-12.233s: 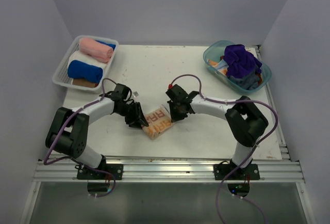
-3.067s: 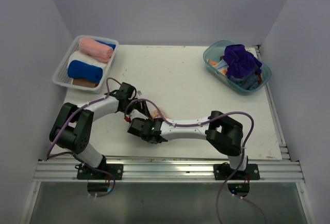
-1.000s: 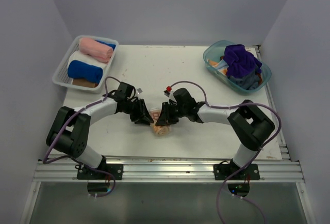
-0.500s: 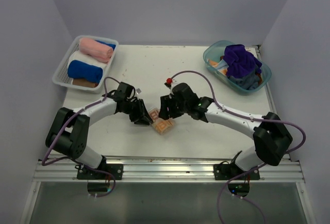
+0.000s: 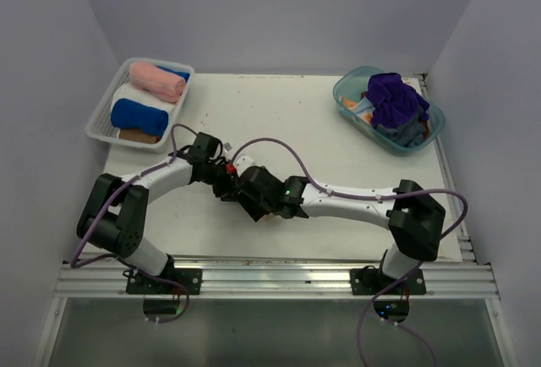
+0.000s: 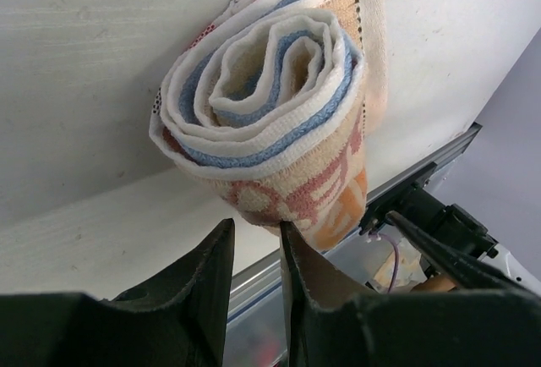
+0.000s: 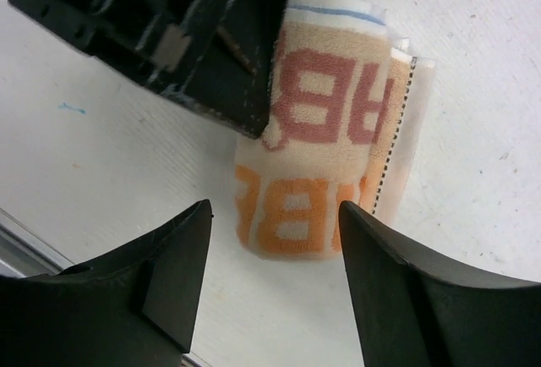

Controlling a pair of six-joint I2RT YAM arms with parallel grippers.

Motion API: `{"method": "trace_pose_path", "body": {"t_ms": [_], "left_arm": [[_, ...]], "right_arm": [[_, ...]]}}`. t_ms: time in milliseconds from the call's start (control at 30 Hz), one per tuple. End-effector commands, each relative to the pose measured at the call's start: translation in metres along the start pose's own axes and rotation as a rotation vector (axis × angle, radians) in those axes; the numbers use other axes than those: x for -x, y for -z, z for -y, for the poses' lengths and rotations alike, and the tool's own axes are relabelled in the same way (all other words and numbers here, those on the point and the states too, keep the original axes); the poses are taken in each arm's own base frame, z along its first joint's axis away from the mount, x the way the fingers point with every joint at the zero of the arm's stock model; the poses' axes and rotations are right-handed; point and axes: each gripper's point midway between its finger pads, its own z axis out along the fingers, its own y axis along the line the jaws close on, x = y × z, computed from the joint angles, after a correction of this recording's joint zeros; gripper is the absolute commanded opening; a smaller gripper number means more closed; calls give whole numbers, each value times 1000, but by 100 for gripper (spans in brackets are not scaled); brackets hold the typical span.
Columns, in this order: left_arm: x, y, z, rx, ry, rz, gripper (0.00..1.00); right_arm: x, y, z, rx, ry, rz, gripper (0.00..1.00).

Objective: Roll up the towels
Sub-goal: Roll the towel

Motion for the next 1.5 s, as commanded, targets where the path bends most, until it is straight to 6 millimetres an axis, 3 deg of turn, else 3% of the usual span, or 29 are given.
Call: {"method": "trace_pose_path", "body": {"t_ms": [0,167,367,467,600,700,867,967,1133,1467], "left_arm": [[9,0,10,-10,-5,20,31],[11,-2,11,-11,-4,16,31],[11,-1,12,-14,-9,15,31],[10,0,13,-19,-12,14,34],[16,6,17,-28,-55,24,52],[24,18,19,-32,-70,42,64],[28,31,15,-47,-69,62,77],[22,35,15,-58,-73,65,82],[12,27,16,-141,-70,53,88],[16,7,11,-180,-35,42,86]], "right_arm": [[6,3,3,-116,159,18,64],[-8,-12,-4,-155,249,-20,63],[-20,-34,8,-262,276,-49,66],[-25,-46,10,-299,276,-64,62],[-23,-49,4,-269,203,-46,14],[-12,-44,0,-203,107,-6,0],[3,-28,-9,-22,-56,58,0],[11,-24,-1,34,-159,83,0],[26,-22,-4,261,-383,100,0],[30,-17,6,442,-594,129,0]]}}
